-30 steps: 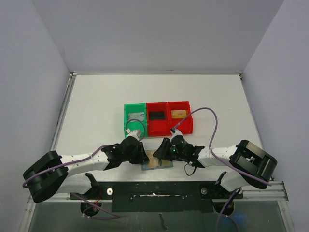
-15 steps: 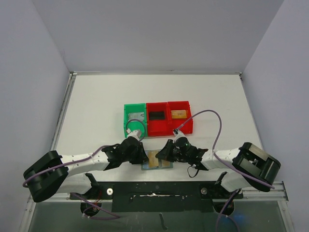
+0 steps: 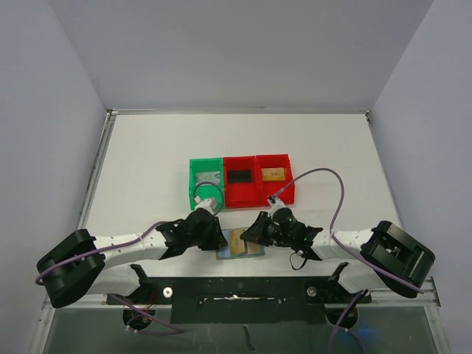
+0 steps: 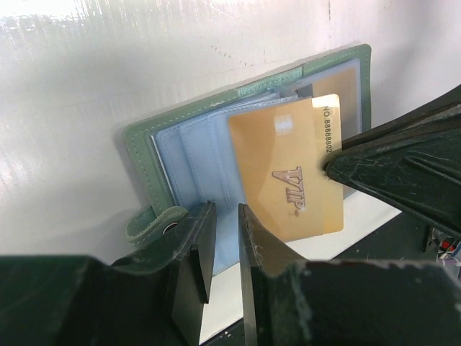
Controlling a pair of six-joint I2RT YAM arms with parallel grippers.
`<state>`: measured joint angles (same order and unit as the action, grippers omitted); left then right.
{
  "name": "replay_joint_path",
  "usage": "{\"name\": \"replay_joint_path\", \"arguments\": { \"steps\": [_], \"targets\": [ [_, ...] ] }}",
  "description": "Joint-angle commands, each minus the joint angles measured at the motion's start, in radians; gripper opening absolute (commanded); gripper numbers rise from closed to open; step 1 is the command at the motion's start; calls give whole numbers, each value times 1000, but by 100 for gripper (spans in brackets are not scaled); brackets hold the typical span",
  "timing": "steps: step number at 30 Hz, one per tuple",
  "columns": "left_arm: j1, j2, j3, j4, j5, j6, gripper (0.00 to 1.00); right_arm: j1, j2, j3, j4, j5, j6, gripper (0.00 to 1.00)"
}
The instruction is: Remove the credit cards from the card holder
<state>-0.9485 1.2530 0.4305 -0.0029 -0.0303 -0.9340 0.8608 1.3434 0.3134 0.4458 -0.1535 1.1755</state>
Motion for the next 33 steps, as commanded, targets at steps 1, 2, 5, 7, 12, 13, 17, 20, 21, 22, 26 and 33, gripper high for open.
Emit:
{"name": "replay_joint_path", "arguments": {
  "steps": [1,2,5,7,12,13,17,20,21,22,26,33],
  "targets": [
    [-5,-4,14,-26,-34,23,19,-19,-43,-10,68,-44,-20,9],
    [-6,-6,14,-25,-34,21,19,-22,-41,-13,78,-57,-20,9],
    [-6,-2,16,-20,-34,21,19,-29,-27,-17,112,-94,-24,9],
    [-7,1,17,-18,-33,21,19,-31,-18,-18,118,-100,-22,9],
    [-9,-2,19,-24,-34,21,18,-49,-25,-33,95,-79,-14,9],
    [-9,-5,18,-26,-36,21,18,-54,-31,-38,94,-77,-11,9],
    [-9,-27,15,-26,-37,21,18,-74,-61,-60,88,-67,1,9],
    [-9,-40,17,-31,-42,21,18,-87,-90,-63,41,-64,-13,9],
    [-9,-44,19,-34,-44,21,18,-90,-101,-64,29,-64,-18,9],
    [-9,-47,20,-38,-44,21,18,-91,-110,-68,21,-65,-20,9],
    [-11,-60,20,-37,-47,21,18,-96,-141,-84,19,-73,-21,9],
    [-10,-100,20,35,-2,-21,24,-97,-144,-95,26,-67,-19,10]
  ]
}}
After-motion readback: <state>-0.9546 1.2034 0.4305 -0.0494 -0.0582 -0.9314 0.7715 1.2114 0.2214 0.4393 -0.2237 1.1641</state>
